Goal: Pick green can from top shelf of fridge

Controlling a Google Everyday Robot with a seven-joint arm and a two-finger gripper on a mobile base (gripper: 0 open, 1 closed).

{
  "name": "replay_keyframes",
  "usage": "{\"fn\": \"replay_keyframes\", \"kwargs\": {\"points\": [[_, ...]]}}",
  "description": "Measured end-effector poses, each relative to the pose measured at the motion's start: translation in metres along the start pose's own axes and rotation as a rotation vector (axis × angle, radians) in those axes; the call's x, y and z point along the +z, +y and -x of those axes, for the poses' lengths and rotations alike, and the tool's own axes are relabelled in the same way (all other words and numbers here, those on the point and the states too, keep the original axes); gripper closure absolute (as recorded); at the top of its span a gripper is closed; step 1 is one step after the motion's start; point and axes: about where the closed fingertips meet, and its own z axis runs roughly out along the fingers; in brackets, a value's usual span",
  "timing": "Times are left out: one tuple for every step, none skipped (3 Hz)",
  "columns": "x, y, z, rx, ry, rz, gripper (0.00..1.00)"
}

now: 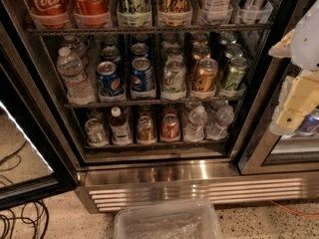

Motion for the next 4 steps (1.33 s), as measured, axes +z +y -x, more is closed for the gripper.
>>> {"fn": "replay_keyframes", "kwargs": {"points": [[0.000,0.000,0.000,0.000,0.000,0.000,0.00],[0.000,0.000,0.016,0.000,-0.040,-0.016,0.00],[0.005,-0.001,0.057,0.002,-0.175,-0.033,0.00],[0.001,0.002,0.116,-0.039,-0.337,-0.020,0.00]]}}
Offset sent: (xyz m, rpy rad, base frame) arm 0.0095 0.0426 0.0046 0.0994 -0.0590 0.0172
